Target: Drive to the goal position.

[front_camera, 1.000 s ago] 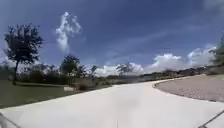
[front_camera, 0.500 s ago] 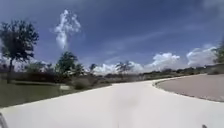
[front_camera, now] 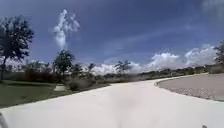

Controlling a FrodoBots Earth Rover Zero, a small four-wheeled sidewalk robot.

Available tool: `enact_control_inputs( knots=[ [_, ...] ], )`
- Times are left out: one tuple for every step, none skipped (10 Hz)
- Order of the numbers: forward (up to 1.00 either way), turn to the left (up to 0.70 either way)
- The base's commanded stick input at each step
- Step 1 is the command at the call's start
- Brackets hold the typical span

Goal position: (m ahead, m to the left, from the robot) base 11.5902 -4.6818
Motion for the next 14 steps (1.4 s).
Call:
enact_control_inputs(
  knots=[
    [0.85,0.04],
    [0.85,0.04],
    [0.85,0.04],
    [0.85,0.04],
    [0.85,0.02],
    [0.85,-0.25],
    [0.85,0.04],
    [0.85,0.04],
    [0.85,0.04],
    [0.85,0.04],
    [0.85,0.04],
    [0.85,0.04],
    [0.85,0.04],
    [0.85,0.04]
  ],
)
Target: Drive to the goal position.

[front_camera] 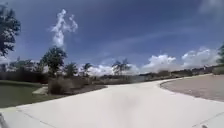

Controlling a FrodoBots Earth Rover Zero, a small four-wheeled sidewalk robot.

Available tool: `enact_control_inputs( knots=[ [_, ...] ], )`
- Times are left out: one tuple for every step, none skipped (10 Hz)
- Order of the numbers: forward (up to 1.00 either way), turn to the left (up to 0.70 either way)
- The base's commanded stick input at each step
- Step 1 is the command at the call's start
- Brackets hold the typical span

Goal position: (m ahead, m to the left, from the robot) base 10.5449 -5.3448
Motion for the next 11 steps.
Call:
enact_control_inputs(
  knots=[
    [0.85,0.04],
    [0.85,0.04],
    [0.85,0.04],
    [0.85,0.04],
    [0.85,0.04],
    [0.85,0.04],
    [0.85,0.04],
    [0.85,0.04],
    [0.85,0.04],
    [0.85,0.04],
    [0.85,0.04]
  ],
)
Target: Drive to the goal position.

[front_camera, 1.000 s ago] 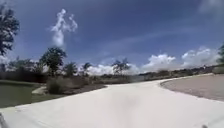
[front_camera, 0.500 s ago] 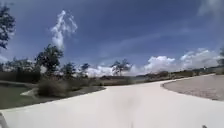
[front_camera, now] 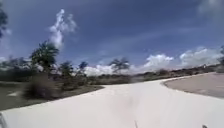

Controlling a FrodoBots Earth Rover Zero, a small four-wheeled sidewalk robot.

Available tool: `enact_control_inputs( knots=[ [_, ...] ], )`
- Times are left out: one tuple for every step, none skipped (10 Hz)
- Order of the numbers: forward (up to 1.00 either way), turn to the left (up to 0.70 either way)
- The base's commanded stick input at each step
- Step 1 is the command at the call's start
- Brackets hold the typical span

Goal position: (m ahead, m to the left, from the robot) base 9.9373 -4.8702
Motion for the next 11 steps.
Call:
enact_control_inputs(
  knots=[
    [0.85,0.04],
    [0.85,0.04],
    [0.85,0.04],
    [0.85,0.04],
    [0.85,0.04],
    [0.85,0.04],
    [0.85,0.04],
    [0.85,0.04],
    [0.85,0.04],
    [0.85,0.04],
    [0.85,0.04]
  ],
)
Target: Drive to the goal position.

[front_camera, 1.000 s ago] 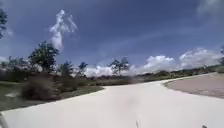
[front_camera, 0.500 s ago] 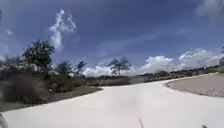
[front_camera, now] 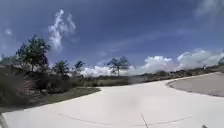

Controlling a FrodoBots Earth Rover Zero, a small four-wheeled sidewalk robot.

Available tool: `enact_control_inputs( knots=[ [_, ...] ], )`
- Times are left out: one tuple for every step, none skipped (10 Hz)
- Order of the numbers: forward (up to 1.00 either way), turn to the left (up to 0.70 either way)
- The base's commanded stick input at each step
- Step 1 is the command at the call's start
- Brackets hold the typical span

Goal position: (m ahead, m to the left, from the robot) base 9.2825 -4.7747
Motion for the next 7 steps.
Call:
enact_control_inputs(
  knots=[
    [0.85,0.04],
    [0.85,0.04],
    [0.85,0.04],
    [0.85,0.04],
    [0.85,0.04],
    [0.85,0.04],
    [0.85,0.04]
  ],
)
